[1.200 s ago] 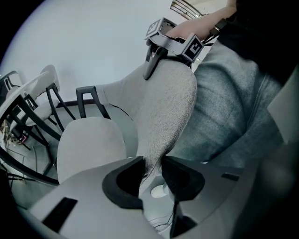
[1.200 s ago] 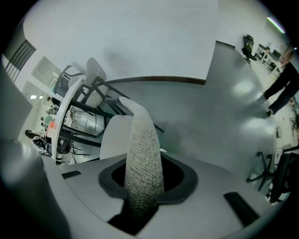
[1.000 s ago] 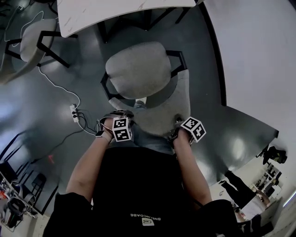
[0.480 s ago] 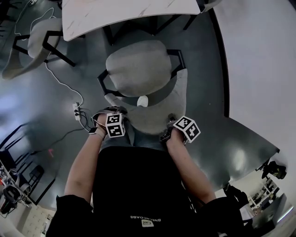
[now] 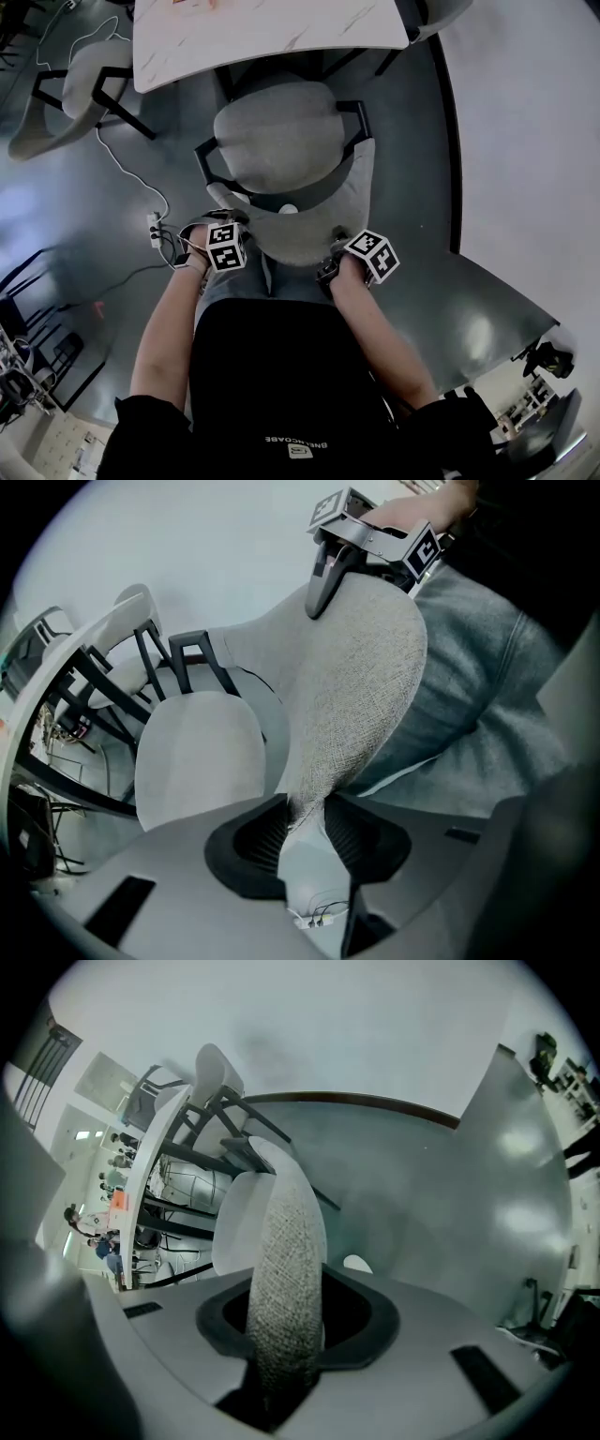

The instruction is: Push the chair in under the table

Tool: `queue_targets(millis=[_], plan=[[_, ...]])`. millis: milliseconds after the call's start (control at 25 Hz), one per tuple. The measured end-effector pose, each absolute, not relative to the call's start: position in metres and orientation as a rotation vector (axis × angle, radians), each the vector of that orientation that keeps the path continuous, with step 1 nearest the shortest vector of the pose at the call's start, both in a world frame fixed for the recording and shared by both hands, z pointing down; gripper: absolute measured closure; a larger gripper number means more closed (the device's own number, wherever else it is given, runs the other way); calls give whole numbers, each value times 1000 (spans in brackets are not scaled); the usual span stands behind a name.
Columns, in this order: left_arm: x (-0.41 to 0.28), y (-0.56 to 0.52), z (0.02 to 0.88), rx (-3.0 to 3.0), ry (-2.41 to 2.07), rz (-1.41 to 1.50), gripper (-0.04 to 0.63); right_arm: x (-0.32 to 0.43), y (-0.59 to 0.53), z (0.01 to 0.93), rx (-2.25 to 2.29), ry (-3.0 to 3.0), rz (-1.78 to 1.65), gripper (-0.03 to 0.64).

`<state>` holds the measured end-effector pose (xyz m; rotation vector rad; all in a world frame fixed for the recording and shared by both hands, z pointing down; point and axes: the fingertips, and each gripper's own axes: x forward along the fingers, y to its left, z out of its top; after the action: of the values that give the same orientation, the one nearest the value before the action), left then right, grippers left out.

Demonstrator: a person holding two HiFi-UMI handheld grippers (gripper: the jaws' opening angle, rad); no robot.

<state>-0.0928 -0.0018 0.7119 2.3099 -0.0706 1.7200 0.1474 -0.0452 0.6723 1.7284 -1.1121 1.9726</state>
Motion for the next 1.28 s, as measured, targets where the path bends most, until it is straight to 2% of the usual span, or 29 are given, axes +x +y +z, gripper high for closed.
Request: queue_targets(millis=[1280], plan=[[-149, -90, 702, 2467, 124, 1615, 471, 93, -101, 673, 1937, -913, 2019, 509]])
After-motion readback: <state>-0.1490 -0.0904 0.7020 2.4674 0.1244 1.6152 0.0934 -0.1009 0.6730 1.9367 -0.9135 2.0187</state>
